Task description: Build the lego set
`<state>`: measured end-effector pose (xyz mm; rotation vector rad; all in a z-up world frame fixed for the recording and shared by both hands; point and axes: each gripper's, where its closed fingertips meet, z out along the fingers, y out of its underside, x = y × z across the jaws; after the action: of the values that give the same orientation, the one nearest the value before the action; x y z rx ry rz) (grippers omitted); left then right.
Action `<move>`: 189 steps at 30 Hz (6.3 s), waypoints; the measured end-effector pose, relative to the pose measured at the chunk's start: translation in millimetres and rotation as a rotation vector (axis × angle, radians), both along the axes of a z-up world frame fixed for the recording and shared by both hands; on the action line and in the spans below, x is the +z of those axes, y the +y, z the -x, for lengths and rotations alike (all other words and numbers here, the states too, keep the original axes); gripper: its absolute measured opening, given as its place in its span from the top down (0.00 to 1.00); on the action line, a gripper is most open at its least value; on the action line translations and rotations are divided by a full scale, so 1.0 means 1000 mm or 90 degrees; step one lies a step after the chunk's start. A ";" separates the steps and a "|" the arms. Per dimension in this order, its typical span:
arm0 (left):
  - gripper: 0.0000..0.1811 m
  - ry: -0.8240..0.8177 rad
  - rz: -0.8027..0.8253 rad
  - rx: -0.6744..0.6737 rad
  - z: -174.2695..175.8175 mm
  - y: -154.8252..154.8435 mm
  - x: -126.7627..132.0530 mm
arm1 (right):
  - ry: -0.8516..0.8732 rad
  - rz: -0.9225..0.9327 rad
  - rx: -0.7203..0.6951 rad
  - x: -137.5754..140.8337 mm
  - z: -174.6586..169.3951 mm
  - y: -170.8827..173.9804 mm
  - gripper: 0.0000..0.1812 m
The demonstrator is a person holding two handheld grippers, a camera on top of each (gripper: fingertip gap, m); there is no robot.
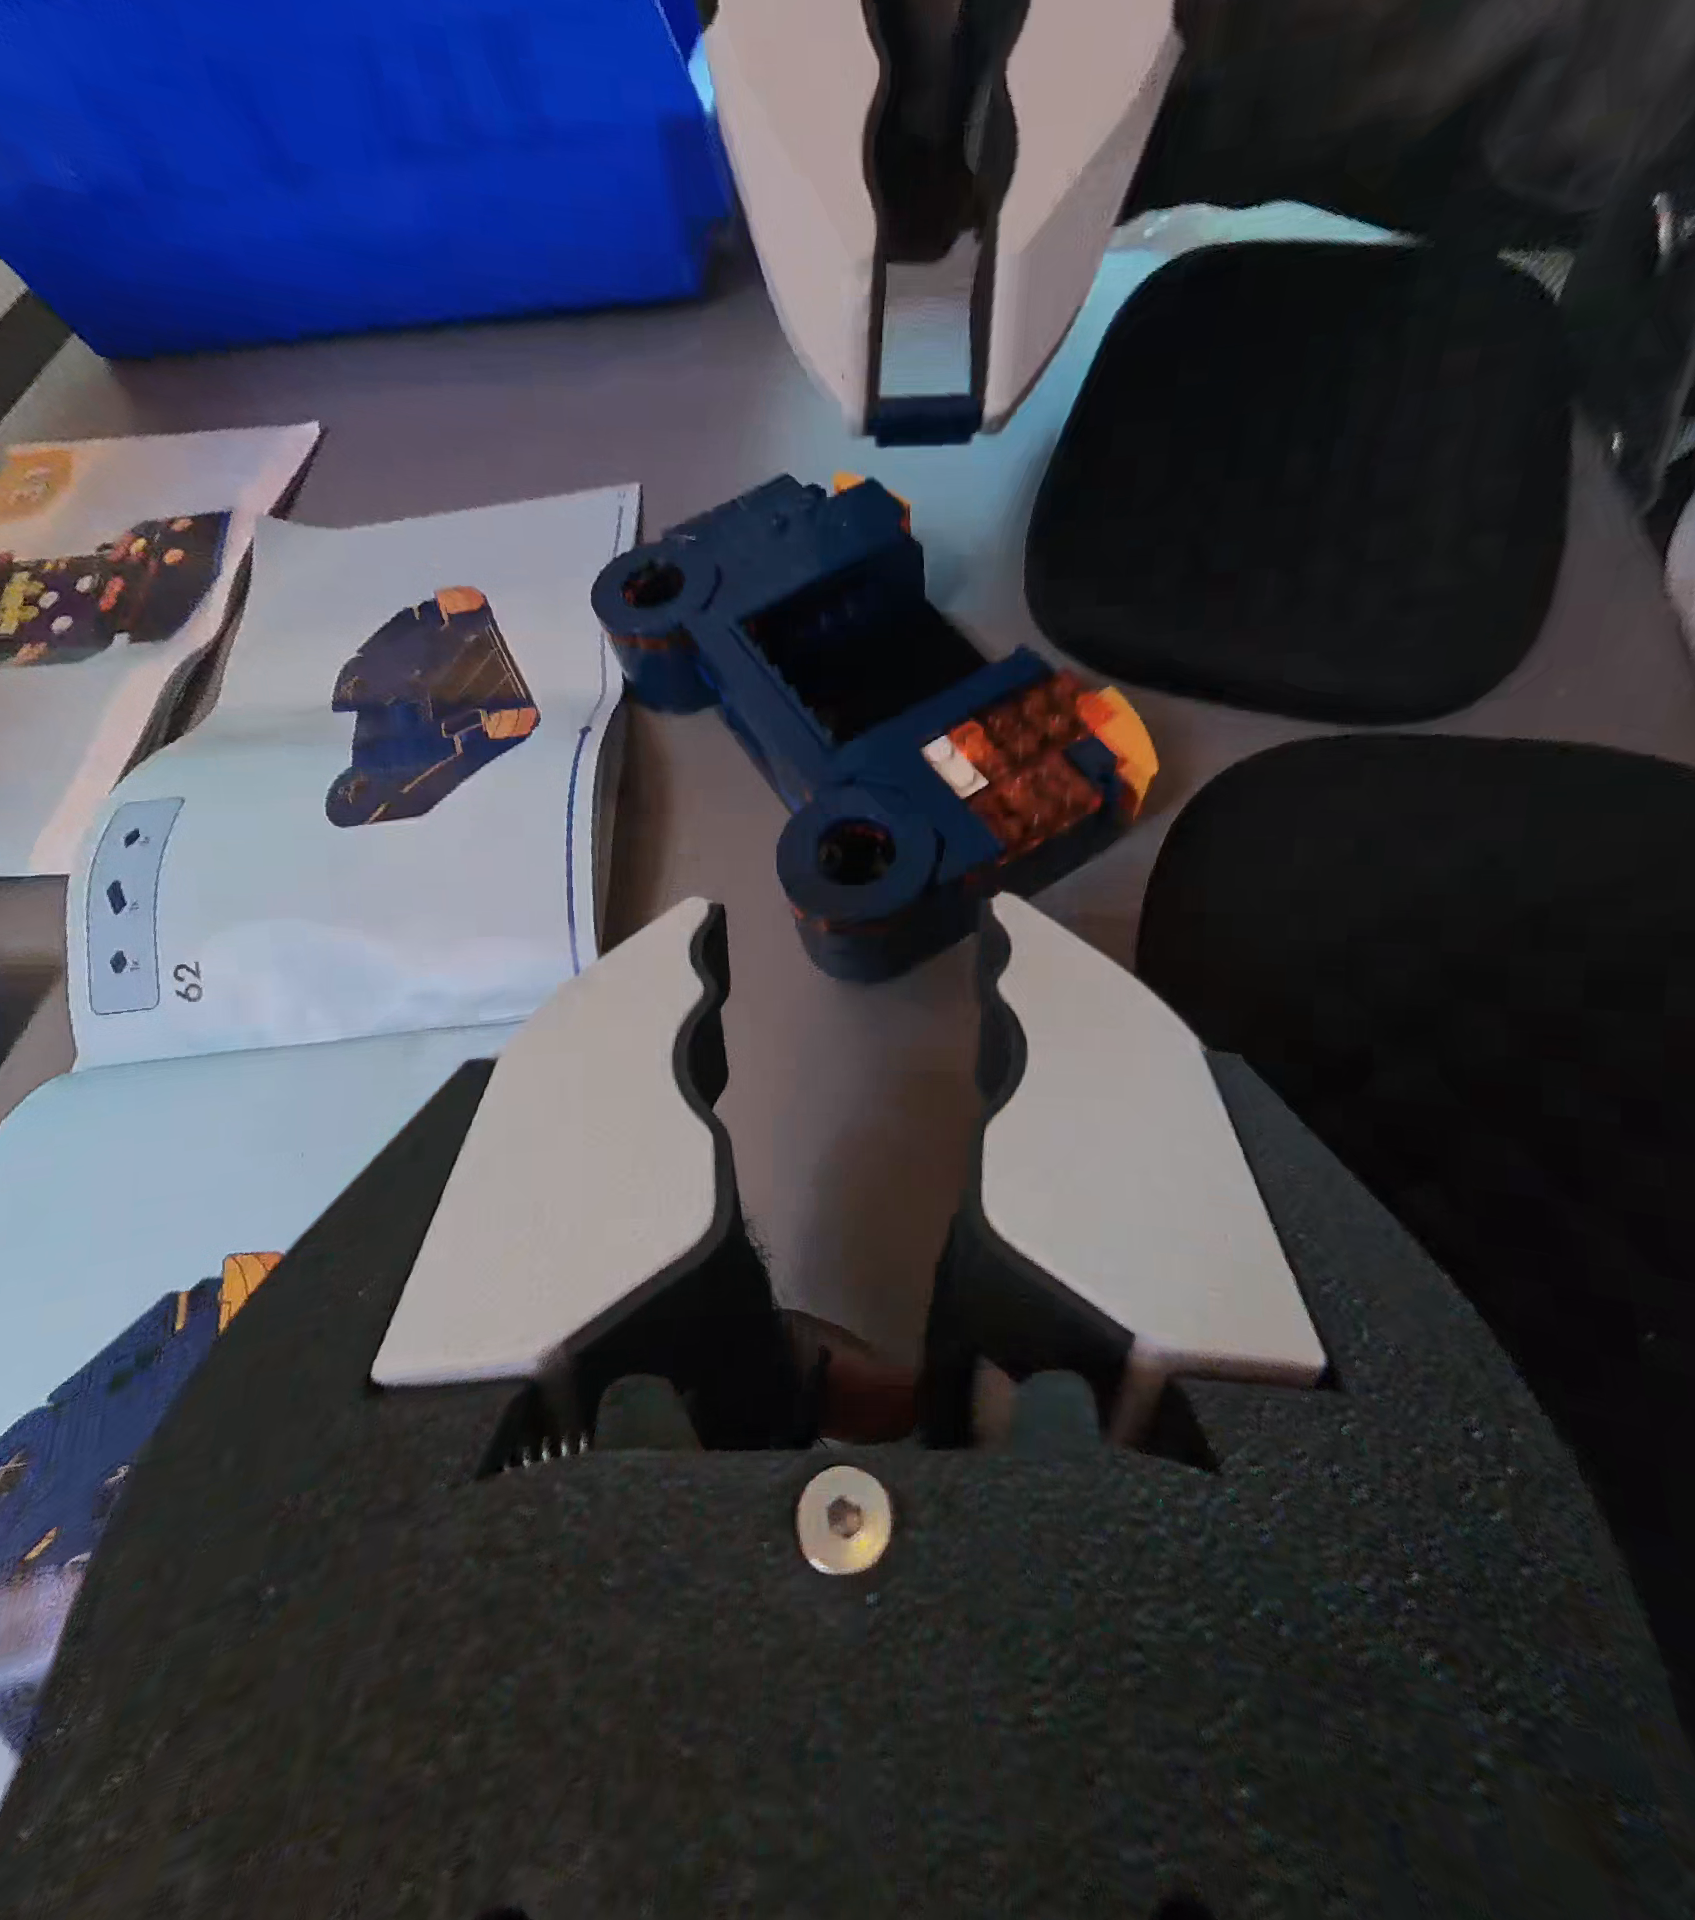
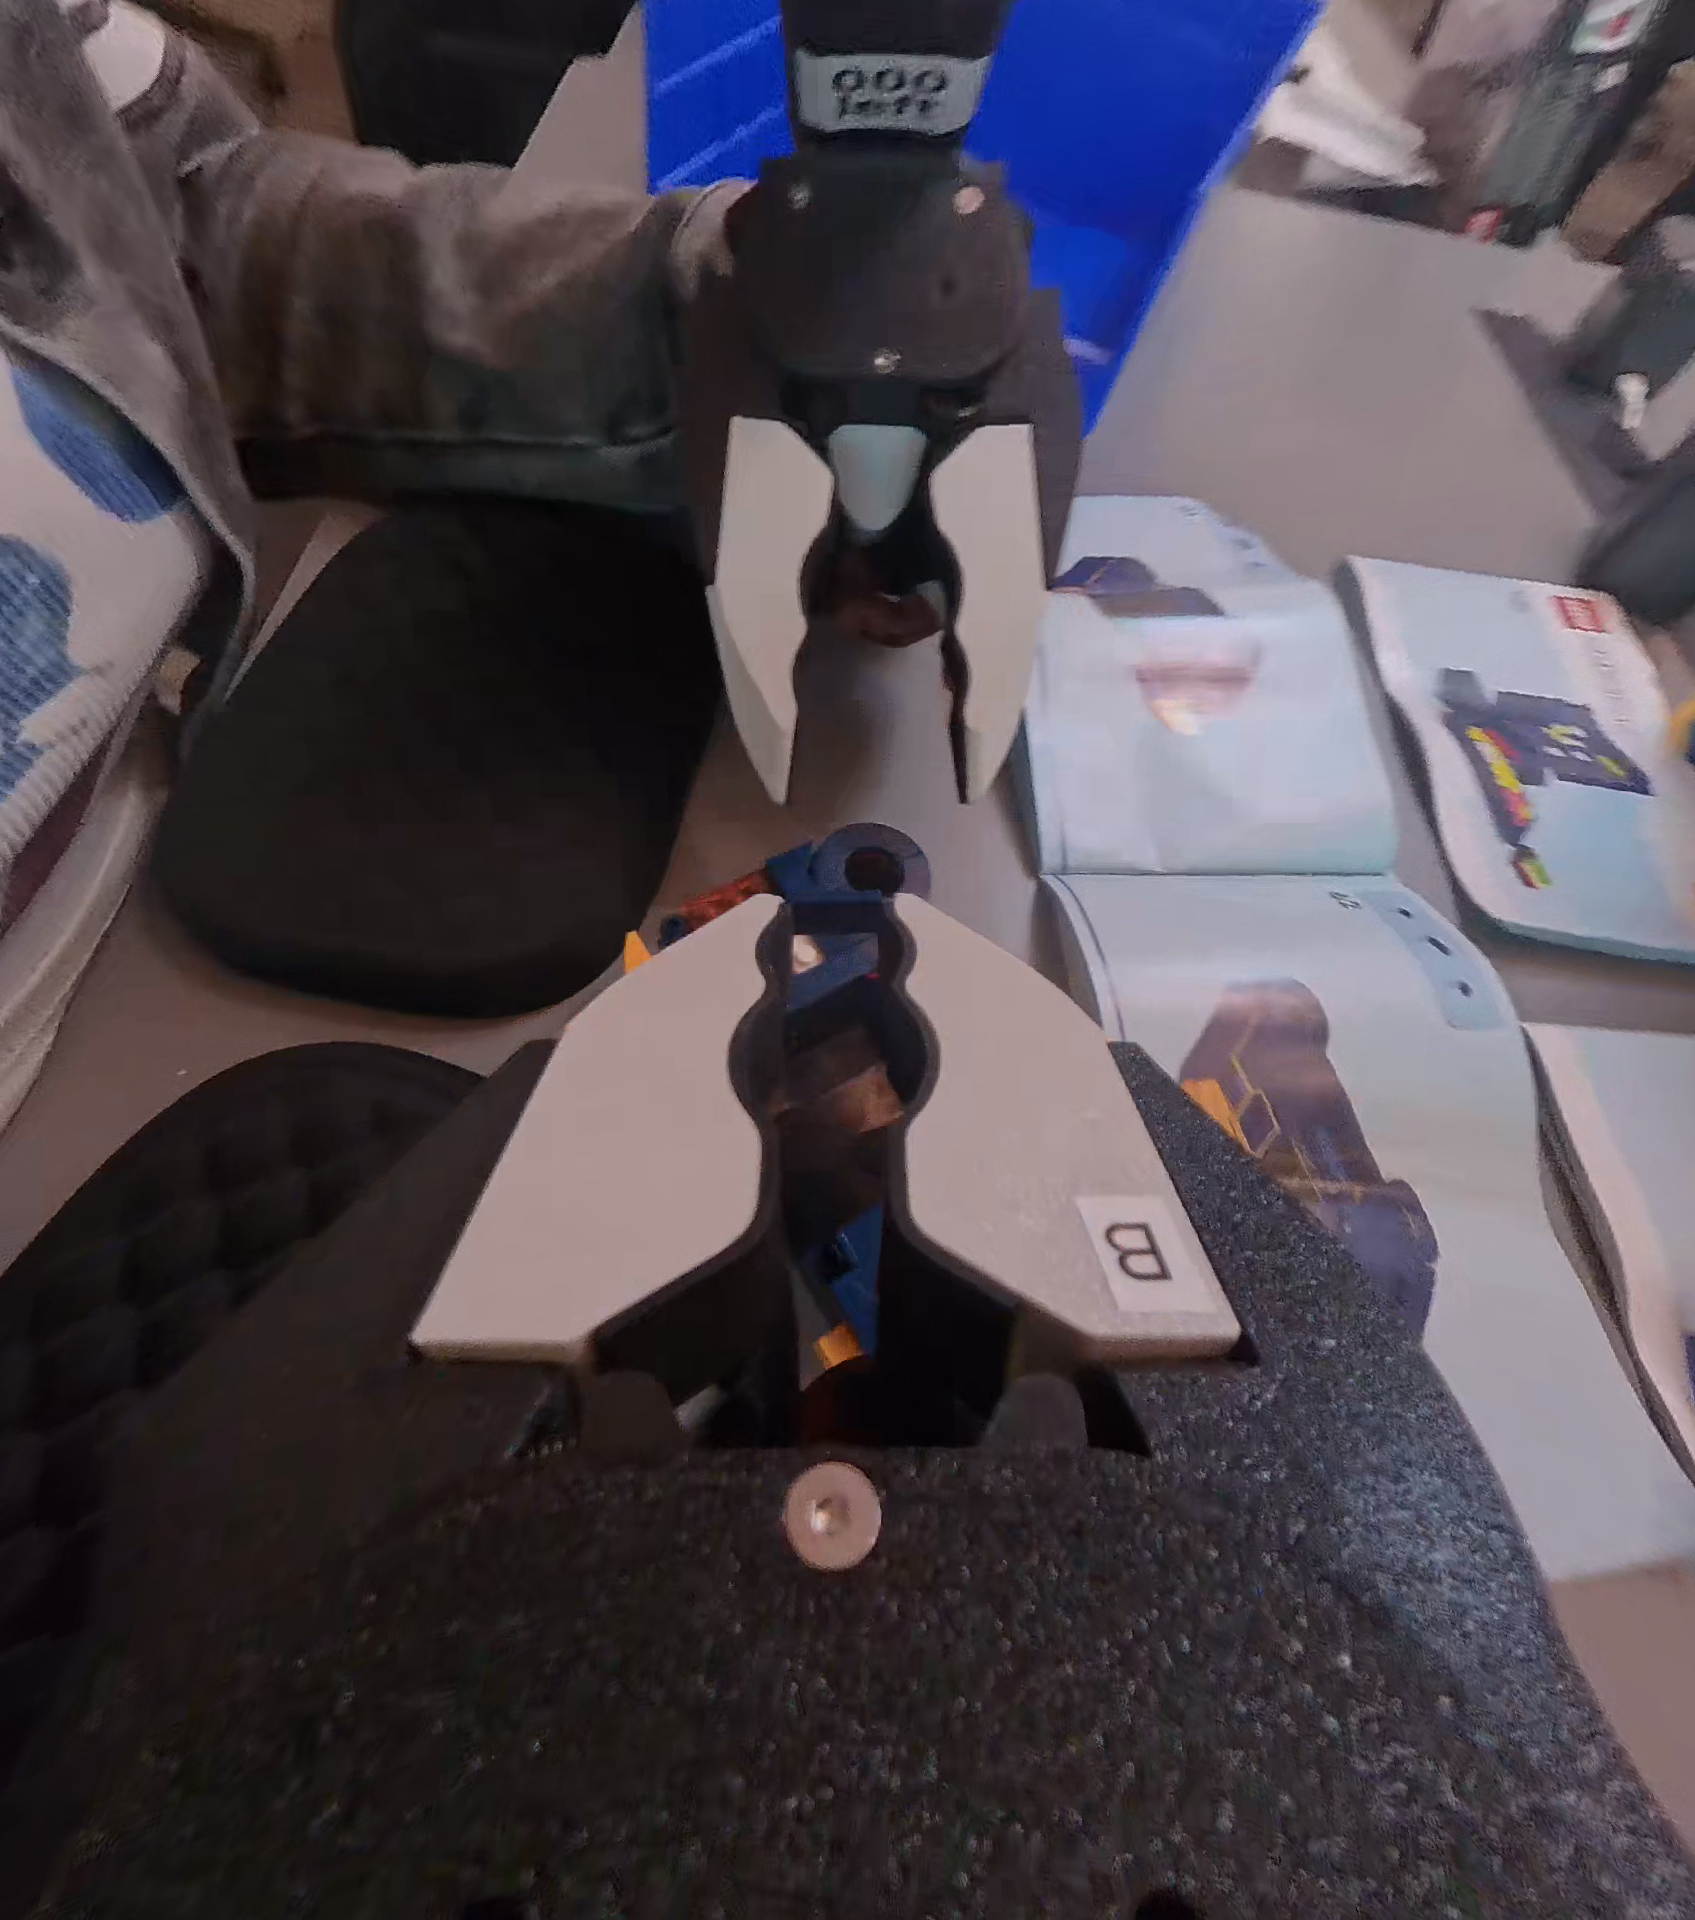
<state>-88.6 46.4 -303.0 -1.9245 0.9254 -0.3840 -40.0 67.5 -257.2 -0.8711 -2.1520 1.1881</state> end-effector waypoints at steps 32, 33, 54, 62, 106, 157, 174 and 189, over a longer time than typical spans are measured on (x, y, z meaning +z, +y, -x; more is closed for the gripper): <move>0.74 0.017 -0.039 -0.013 -0.024 0.010 -0.004 | 0.226 0.462 -0.024 0.053 0.020 0.037 0.92; 0.75 0.015 -0.039 -0.013 -0.024 0.010 -0.004 | 0.222 0.459 -0.026 0.052 0.021 0.037 0.92; 0.75 0.016 -0.030 -0.019 -0.024 0.008 -0.006 | 0.167 0.380 -0.100 0.040 0.033 0.047 0.92; 0.75 -0.019 -0.024 0.007 -0.016 0.010 -0.001 | 0.184 0.224 -0.417 0.017 0.040 0.126 0.92; 0.76 -0.019 0.001 0.004 -0.016 0.010 -0.005 | 0.260 -0.039 -0.446 0.007 0.058 0.146 1.00; 0.76 -0.051 0.021 0.019 -0.012 0.013 -0.002 | 0.711 0.119 -0.523 0.214 -0.106 0.153 1.00; 0.80 -0.362 -0.134 0.124 0.034 0.011 0.062 | -0.578 -0.102 -0.428 -0.010 -0.168 0.281 0.94; 0.80 -0.421 -0.083 0.125 0.039 0.015 0.061 | -0.590 -0.387 0.073 -0.076 -0.173 0.281 0.96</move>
<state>-128.0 61.9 -242.1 -1.5880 0.3151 -0.7618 133.4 348.5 -333.4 -1.1339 -3.0518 0.0518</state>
